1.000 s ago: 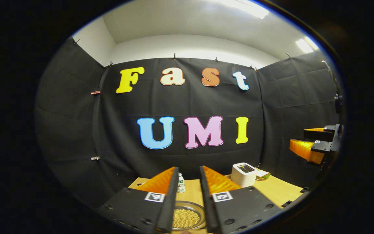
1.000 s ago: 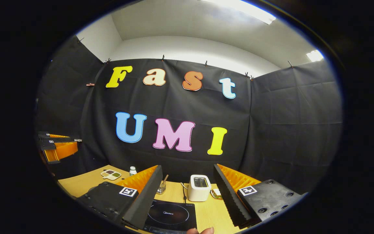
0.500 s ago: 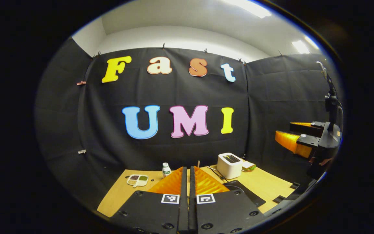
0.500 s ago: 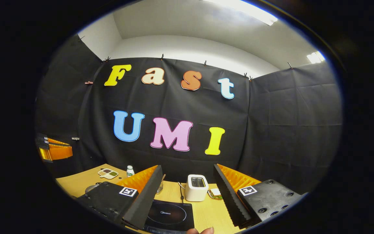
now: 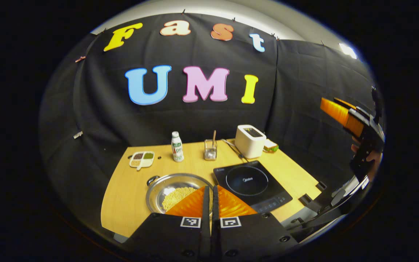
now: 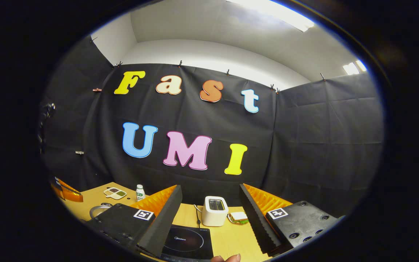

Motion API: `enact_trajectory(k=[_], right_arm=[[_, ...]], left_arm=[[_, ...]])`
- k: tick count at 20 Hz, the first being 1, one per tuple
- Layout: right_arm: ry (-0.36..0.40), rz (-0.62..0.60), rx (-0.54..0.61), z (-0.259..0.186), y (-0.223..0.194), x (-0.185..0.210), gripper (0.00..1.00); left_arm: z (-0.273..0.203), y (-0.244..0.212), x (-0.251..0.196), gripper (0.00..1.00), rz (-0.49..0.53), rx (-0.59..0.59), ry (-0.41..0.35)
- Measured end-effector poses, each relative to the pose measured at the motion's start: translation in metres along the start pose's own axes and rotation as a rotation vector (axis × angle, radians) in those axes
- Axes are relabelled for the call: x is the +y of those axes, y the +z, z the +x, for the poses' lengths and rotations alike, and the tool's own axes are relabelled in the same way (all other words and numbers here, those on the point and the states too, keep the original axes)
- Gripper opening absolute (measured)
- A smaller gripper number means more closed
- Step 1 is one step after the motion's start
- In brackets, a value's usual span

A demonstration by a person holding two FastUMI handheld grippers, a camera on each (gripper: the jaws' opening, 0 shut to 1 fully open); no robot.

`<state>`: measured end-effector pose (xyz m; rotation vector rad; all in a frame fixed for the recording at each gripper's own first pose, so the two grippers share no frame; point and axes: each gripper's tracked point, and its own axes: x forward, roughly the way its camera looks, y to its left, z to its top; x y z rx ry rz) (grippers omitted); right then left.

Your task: First push the handle of the pot to place it horizontally, then grasp the pot with both hands and set it on the induction cooktop.

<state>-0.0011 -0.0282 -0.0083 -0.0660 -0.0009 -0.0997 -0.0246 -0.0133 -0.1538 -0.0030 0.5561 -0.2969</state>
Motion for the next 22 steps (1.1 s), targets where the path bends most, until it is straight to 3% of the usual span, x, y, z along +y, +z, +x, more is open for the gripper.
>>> enact_trajectory(k=[10, 19, 22], right_arm=[[-0.058, -0.008, 0.028, 0.006, -0.017, -0.028, 0.98], [-0.099, -0.025, 0.05, 0.011, -0.031, -0.052, 0.98], [-0.108, -0.041, 0.059, 0.009, -0.036, -0.058, 0.98]], left_arm=[[0.053, -0.154, -0.009, 0.05, 0.027, 0.475, -0.107], [0.104, -0.214, 0.007, 0.05, 0.038, 0.765, -0.102], [0.12, -0.223, 0.009, 0.05, 0.052, 0.803, -0.095]])
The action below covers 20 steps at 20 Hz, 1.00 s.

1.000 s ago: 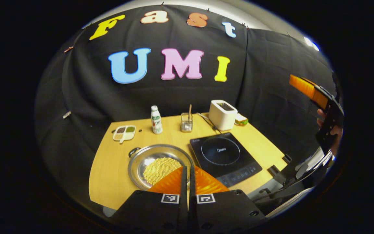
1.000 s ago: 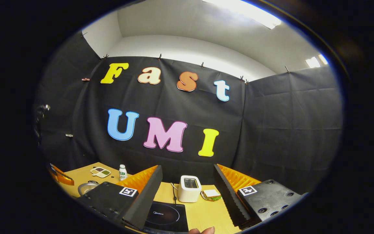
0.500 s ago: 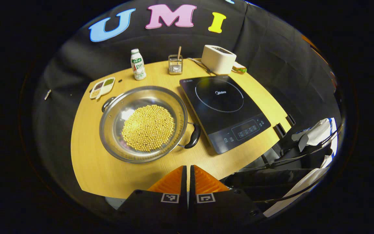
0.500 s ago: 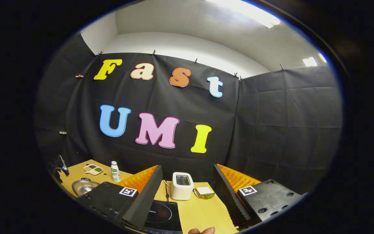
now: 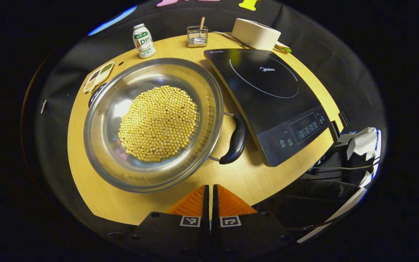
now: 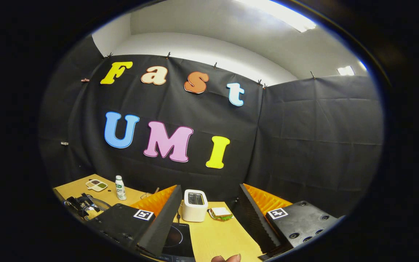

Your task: First push the handle of the pot to place it horizontally, then grasp the pot with both hands and set it on the induction cooktop.

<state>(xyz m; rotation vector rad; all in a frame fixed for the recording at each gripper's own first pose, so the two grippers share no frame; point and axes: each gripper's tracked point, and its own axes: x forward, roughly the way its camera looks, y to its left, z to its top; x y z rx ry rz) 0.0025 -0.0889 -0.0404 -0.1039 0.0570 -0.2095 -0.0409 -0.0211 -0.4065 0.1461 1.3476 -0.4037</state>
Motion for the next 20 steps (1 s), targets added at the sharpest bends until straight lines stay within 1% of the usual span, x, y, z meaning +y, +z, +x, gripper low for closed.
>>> enact_trajectory(k=[4, 6, 9, 20], right_arm=[[-0.011, -0.012, 0.014, 0.0, -0.006, -0.009, 0.98], [-0.01, -0.018, 0.016, 0.001, -0.008, -0.01, 0.98], [-0.002, -0.022, 0.027, 0.003, -0.013, -0.012, 0.98], [0.028, -0.042, 0.059, 0.014, -0.029, -0.016, 0.98]], left_arm=[[0.013, 0.016, -0.002, 0.05, -0.012, -0.008, 0.006], [0.017, 0.022, -0.01, 0.05, -0.035, -0.003, -0.022], [0.021, 0.034, -0.017, 0.05, -0.05, -0.021, -0.028], [0.039, 0.101, -0.02, 0.05, -0.036, -0.087, 0.04]])
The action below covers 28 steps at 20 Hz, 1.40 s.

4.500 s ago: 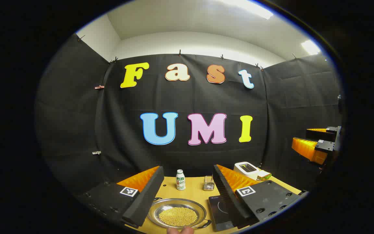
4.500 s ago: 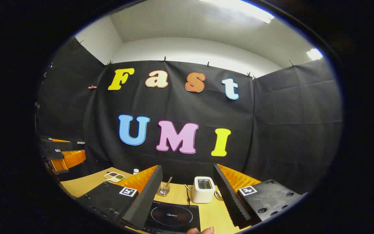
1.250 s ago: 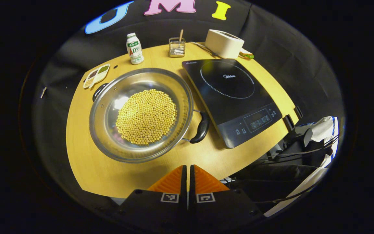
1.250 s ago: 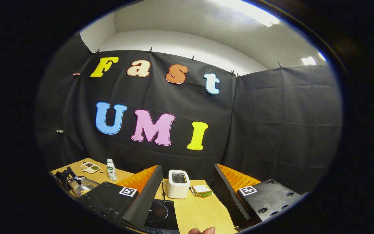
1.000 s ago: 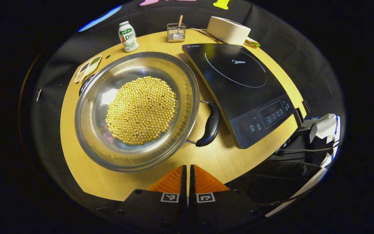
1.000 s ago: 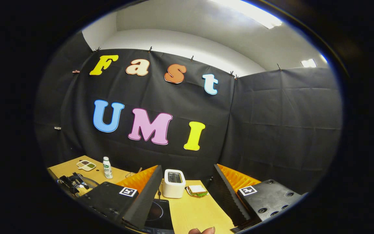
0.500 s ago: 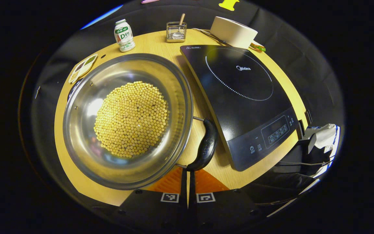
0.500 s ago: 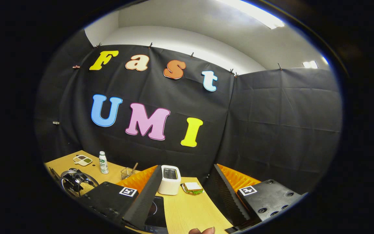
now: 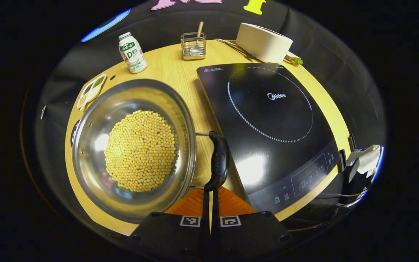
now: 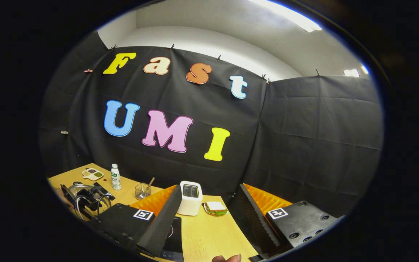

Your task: First push the handle of the pot to place it horizontally, then grasp the pot with both hands and set it on the induction cooktop.

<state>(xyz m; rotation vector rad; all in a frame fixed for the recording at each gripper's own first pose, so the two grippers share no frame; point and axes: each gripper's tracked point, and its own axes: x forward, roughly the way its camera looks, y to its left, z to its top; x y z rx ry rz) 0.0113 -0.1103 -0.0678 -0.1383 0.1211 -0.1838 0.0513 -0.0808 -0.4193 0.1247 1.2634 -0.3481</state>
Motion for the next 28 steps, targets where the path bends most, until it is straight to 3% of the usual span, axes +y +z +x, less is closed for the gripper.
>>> enact_trajectory(k=[9, 17, 23, 28], right_arm=[[0.008, 0.011, 0.016, 0.007, -0.007, -0.006, 0.97], [-0.001, 0.009, 0.031, 0.001, -0.013, -0.01, 0.98], [0.011, 0.012, 0.022, -0.008, -0.008, 0.002, 0.98], [0.084, 0.022, 0.035, -0.008, -0.012, 0.046, 0.98]], left_arm=[[0.018, 0.047, 0.007, 0.05, -0.036, -0.048, 0.042], [0.02, 0.067, 0.006, 0.04, -0.051, -0.116, 0.034], [-0.027, 0.062, 0.002, 0.05, -0.022, -0.257, 0.035], [-0.081, 0.051, 0.025, 0.07, -0.05, -0.412, 0.013]])
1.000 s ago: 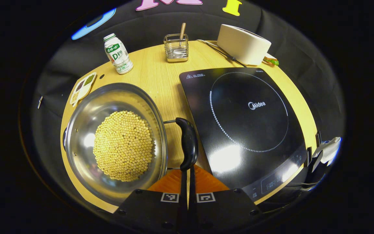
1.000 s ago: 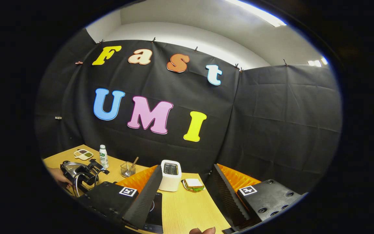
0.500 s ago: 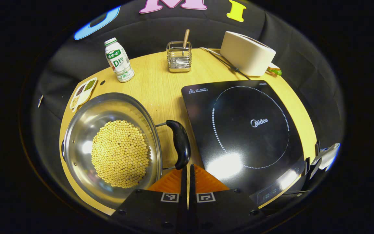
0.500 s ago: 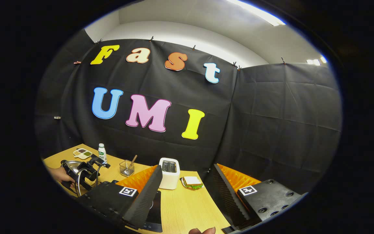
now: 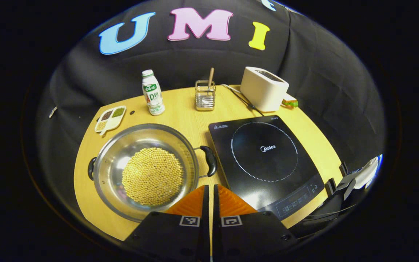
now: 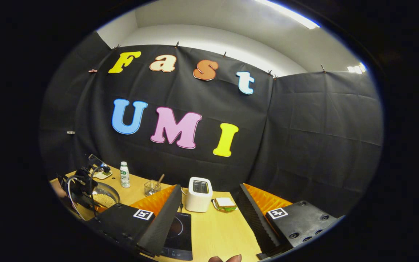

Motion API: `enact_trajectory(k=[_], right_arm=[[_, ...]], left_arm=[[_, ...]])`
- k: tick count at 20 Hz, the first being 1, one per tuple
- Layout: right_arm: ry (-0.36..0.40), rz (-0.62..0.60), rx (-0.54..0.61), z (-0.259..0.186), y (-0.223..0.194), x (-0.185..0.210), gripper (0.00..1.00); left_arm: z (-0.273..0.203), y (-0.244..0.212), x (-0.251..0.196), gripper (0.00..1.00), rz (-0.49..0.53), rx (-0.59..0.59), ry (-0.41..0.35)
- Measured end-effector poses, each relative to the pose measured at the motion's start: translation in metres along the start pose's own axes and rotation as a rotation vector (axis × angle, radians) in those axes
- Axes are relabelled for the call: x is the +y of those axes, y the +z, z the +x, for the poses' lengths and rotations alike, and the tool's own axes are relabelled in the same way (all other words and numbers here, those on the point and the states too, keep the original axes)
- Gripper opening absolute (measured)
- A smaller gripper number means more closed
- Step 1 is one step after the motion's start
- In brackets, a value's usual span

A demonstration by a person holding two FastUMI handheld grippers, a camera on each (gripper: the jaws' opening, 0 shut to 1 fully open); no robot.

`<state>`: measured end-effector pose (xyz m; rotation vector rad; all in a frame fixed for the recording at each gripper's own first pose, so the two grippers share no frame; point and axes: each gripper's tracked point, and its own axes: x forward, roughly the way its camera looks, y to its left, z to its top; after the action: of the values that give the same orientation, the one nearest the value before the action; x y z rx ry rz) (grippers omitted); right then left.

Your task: First push the handle of the pot to place it horizontally, then grasp the pot with both hands and set it on the induction cooktop.

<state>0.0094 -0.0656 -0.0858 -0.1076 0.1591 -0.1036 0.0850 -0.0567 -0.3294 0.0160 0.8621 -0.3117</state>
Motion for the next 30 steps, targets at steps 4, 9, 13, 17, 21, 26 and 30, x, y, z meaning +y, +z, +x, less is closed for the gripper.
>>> enact_trajectory(k=[4, 9, 13, 17, 21, 26, 30], right_arm=[[0.083, 0.013, -0.006, 0.007, -0.002, 0.049, 0.98], [0.197, 0.081, 0.043, 0.017, -0.019, 0.118, 0.96], [0.265, 0.103, 0.122, 0.031, -0.046, 0.164, 0.98], [0.311, 0.141, 0.205, 0.045, -0.071, 0.201, 0.98], [0.326, 0.142, 0.267, 0.064, -0.098, 0.234, 0.98], [0.375, 0.103, 0.371, 0.086, -0.14, 0.281, 0.98], [0.394, 0.075, 0.448, 0.099, -0.174, 0.308, 0.98]], left_arm=[[-0.043, 0.005, 0.041, 0.58, 0.028, -0.121, 0.004], [-0.071, -0.009, 0.116, 0.9, -0.023, -0.179, 0.113], [-0.077, -0.021, 0.165, 0.93, -0.083, -0.19, 0.176], [-0.075, -0.031, 0.208, 0.93, -0.078, -0.185, 0.243], [-0.065, -0.038, 0.226, 0.92, -0.106, -0.191, 0.242], [-0.044, -0.048, 0.247, 0.92, -0.137, -0.15, 0.225], [-0.027, -0.049, 0.262, 0.93, -0.125, -0.118, 0.219]])
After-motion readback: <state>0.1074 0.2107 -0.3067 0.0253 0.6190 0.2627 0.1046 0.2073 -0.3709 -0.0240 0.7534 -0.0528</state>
